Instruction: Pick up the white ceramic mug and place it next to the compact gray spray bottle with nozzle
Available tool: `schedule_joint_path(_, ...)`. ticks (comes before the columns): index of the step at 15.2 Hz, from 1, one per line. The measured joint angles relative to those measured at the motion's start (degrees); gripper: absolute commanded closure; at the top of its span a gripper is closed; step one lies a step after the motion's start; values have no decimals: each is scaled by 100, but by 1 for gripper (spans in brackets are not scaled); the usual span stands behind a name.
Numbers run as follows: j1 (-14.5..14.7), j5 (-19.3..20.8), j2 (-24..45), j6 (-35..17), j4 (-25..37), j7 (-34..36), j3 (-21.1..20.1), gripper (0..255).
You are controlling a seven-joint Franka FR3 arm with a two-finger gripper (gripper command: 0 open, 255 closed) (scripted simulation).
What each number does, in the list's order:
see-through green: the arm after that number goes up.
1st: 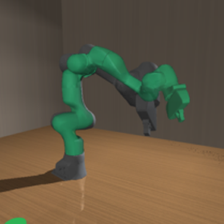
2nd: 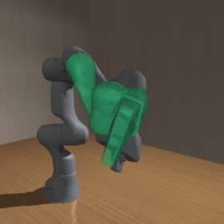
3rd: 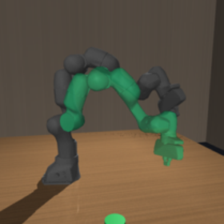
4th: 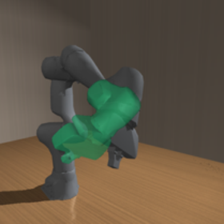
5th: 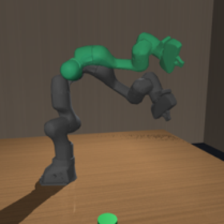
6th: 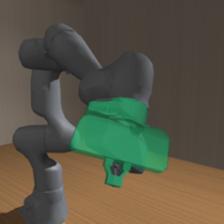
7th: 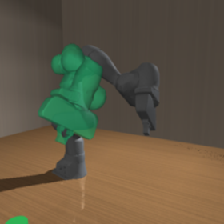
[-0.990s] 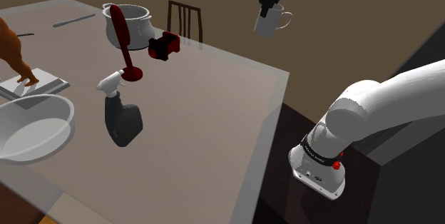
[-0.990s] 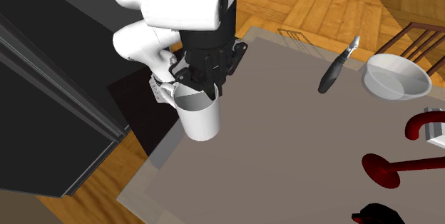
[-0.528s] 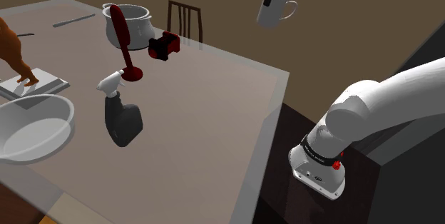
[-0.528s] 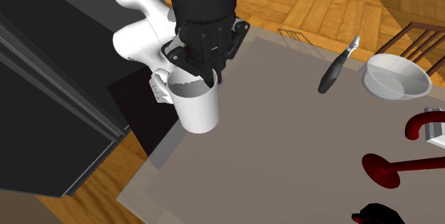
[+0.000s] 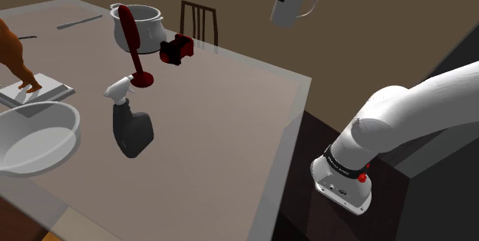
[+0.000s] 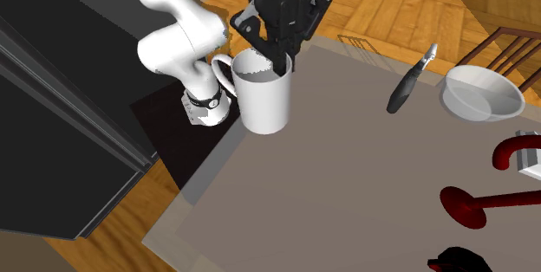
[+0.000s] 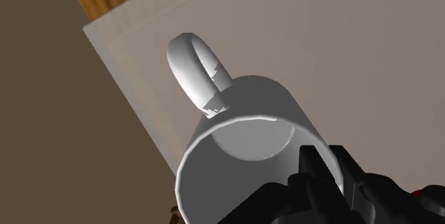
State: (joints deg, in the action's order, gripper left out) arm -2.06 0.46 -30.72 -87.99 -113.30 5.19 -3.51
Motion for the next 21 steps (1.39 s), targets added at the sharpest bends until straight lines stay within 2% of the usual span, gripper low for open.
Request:
schedule_joint_path(9,324,-380,115,24,149,1270,-1019,255)
schedule_joint_path(14,473,-517,445,77,549,2040,-1641,255)
schedule_joint_path(21,628,-497,1128,99,1256,3131,-2535,255)
